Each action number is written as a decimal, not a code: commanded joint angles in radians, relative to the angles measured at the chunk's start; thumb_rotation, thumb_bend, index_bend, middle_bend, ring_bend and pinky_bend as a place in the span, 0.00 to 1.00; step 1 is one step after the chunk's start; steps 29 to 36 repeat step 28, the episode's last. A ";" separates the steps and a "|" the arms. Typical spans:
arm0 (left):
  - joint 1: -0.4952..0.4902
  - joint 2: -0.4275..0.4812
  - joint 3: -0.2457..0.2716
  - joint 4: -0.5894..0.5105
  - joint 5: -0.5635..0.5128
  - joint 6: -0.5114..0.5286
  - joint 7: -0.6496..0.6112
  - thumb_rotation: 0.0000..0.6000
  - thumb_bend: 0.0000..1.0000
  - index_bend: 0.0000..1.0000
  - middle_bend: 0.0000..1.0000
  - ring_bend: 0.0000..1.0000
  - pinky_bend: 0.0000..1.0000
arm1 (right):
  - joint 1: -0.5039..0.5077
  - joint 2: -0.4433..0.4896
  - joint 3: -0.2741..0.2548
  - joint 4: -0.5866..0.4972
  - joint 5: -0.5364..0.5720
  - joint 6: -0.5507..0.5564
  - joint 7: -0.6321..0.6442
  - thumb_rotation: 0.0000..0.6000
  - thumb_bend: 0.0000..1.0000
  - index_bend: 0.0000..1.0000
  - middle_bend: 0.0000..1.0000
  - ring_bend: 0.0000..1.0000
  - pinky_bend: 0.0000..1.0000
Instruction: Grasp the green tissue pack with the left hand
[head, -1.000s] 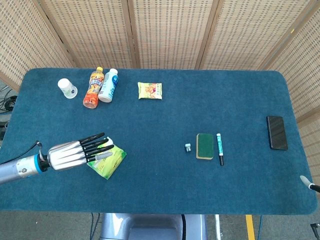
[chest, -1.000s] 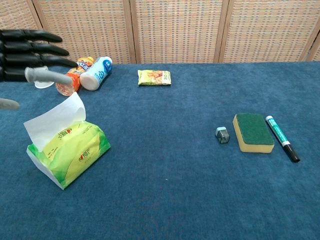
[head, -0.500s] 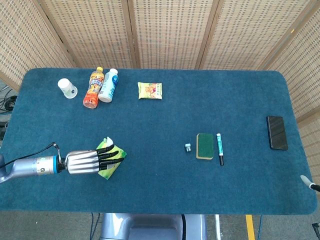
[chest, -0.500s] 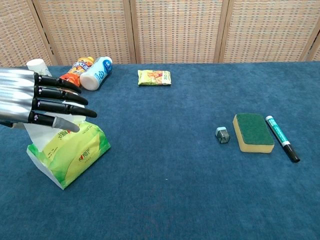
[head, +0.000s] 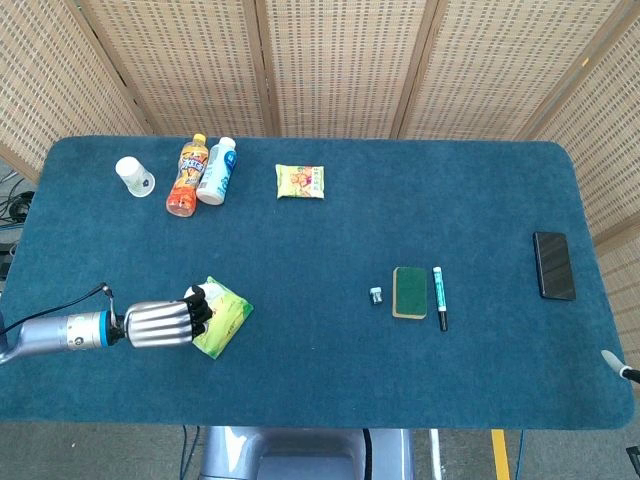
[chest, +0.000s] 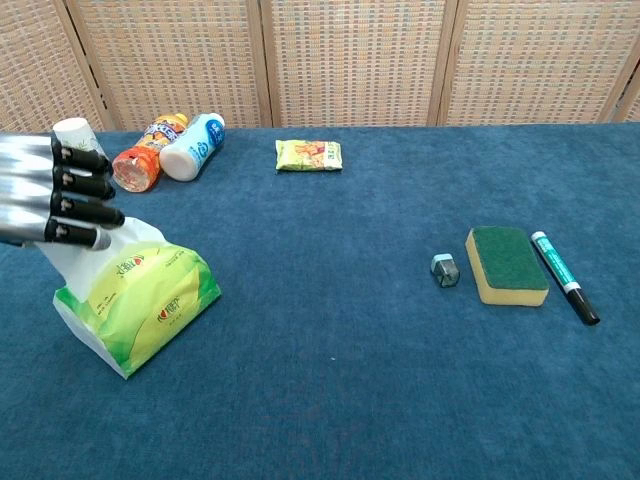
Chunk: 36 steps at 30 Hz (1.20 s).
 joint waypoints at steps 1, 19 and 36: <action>0.003 -0.013 -0.085 -0.017 -0.121 0.078 -0.045 1.00 0.60 0.89 0.51 0.51 0.45 | 0.000 0.001 -0.001 0.000 -0.001 -0.002 0.003 1.00 0.00 0.00 0.00 0.00 0.00; -0.102 -0.079 -0.531 -0.861 -0.917 -0.327 -0.241 1.00 0.54 0.89 0.52 0.51 0.46 | 0.009 0.002 -0.002 0.010 0.005 -0.028 0.021 1.00 0.00 0.00 0.00 0.00 0.00; -0.175 -0.118 -0.614 -0.964 -1.262 -0.601 -0.161 1.00 0.52 0.89 0.52 0.51 0.46 | 0.018 0.005 -0.001 0.015 0.013 -0.051 0.040 1.00 0.00 0.00 0.00 0.00 0.00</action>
